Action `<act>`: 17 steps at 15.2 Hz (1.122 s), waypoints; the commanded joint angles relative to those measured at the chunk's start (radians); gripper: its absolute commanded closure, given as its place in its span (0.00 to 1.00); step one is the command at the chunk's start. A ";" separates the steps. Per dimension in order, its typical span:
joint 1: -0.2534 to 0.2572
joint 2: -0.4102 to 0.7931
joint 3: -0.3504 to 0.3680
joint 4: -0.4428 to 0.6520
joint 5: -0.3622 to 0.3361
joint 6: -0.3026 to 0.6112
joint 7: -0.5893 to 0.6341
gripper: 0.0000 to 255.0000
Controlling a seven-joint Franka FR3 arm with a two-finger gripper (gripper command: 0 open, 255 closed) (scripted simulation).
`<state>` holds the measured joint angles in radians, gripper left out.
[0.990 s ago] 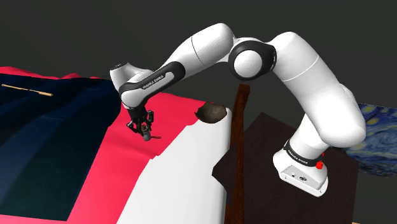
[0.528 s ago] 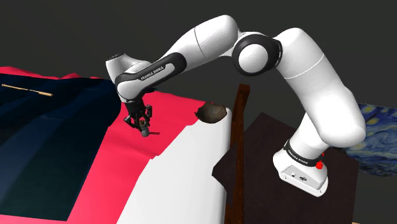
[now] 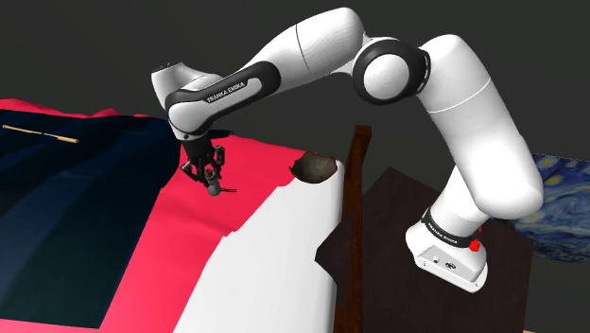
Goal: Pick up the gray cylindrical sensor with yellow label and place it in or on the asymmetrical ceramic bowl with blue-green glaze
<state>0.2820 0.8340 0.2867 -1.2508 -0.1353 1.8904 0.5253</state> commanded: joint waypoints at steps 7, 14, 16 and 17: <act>-0.001 -0.042 0.007 0.040 0.009 -0.081 -0.001 1.00; -0.105 -0.236 0.013 -0.259 0.036 0.021 -0.066 1.00; -0.142 -0.298 0.012 -0.356 0.047 0.054 -0.098 1.00; -0.160 -0.328 0.011 -0.400 0.052 0.070 -0.115 1.00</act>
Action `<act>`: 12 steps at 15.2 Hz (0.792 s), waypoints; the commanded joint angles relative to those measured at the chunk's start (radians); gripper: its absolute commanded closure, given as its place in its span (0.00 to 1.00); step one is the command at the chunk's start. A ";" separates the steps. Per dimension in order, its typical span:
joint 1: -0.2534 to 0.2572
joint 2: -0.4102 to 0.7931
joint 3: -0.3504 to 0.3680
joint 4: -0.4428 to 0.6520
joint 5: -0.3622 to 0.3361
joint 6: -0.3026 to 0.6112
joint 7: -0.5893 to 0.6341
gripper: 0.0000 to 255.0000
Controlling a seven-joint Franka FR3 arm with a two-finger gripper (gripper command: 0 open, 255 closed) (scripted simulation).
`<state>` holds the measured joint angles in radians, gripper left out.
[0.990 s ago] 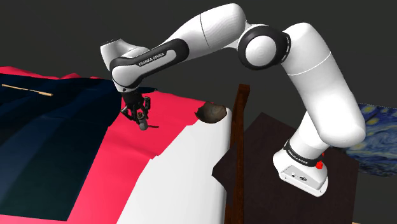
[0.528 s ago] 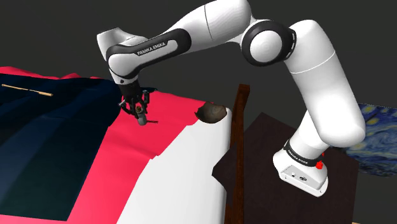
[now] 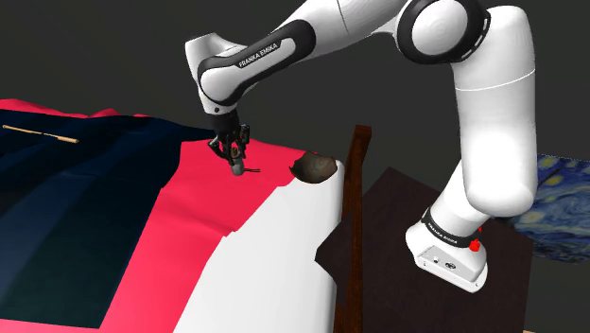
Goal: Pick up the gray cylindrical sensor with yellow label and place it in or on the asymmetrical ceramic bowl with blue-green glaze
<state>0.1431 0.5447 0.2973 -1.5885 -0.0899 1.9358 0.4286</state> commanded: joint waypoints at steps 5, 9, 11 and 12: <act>-0.105 -0.174 -0.013 -0.257 0.033 0.085 -0.110 1.00; -0.166 -0.269 -0.033 -0.385 0.051 0.120 -0.193 1.00; -0.195 -0.312 -0.045 -0.441 0.058 0.134 -0.236 1.00; -0.209 -0.333 -0.052 -0.467 0.061 0.140 -0.258 1.00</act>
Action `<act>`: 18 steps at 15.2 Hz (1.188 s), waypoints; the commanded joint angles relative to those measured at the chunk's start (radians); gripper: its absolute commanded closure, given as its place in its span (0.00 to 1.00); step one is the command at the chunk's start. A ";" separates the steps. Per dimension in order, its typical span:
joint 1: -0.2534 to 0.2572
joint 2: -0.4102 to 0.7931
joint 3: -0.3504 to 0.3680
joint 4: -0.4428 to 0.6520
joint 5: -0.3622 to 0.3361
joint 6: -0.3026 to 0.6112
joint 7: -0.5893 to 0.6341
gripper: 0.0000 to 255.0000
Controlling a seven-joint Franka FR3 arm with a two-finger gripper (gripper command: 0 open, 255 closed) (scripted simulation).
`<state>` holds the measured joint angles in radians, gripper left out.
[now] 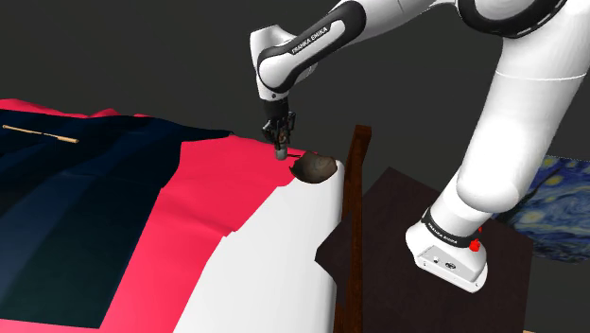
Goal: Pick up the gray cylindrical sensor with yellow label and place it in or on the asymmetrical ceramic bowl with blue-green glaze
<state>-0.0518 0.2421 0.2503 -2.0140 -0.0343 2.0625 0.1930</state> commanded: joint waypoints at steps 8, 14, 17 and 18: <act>-0.117 -0.164 -0.077 -0.205 0.012 0.045 -0.198 1.00; -0.115 -0.112 -0.079 -0.230 0.000 0.122 -0.189 1.00; -0.114 -0.083 -0.080 -0.239 -0.007 0.159 -0.184 1.00; -0.114 -0.073 -0.081 -0.242 -0.010 0.172 -0.182 1.00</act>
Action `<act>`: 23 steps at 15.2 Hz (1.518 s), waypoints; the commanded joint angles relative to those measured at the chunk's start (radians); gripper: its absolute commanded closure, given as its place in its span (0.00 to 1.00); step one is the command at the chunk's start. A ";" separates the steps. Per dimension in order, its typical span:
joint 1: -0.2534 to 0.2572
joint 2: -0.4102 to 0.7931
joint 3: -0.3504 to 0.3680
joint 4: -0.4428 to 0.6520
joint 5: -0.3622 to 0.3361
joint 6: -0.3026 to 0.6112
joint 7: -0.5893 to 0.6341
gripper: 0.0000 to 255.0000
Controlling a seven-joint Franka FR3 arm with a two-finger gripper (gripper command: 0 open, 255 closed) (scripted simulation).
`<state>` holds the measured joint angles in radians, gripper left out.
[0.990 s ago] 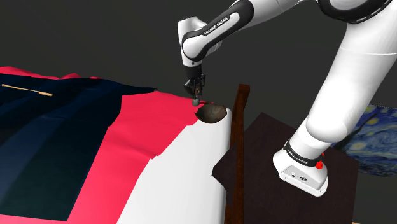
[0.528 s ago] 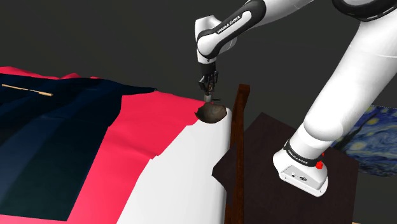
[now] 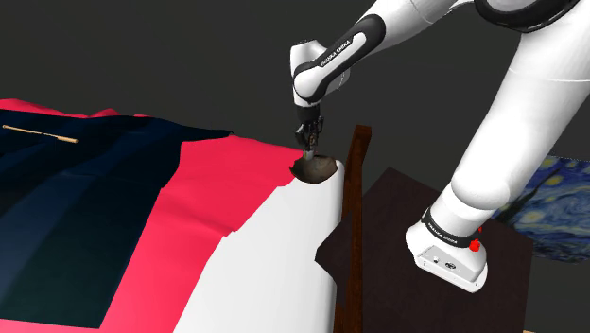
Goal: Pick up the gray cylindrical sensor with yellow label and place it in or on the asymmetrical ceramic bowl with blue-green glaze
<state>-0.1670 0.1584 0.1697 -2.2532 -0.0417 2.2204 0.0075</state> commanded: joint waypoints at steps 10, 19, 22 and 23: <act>0.005 0.079 -0.005 -0.015 -0.020 0.094 0.016 1.00; 0.005 0.079 -0.005 -0.015 -0.020 0.094 0.016 0.00; 0.003 0.039 -0.001 0.011 -0.009 0.028 0.008 0.00; 0.002 0.021 0.000 0.026 -0.004 -0.005 0.004 0.00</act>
<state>-0.1658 0.1948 0.1675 -2.2471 -0.0505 2.2517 0.0131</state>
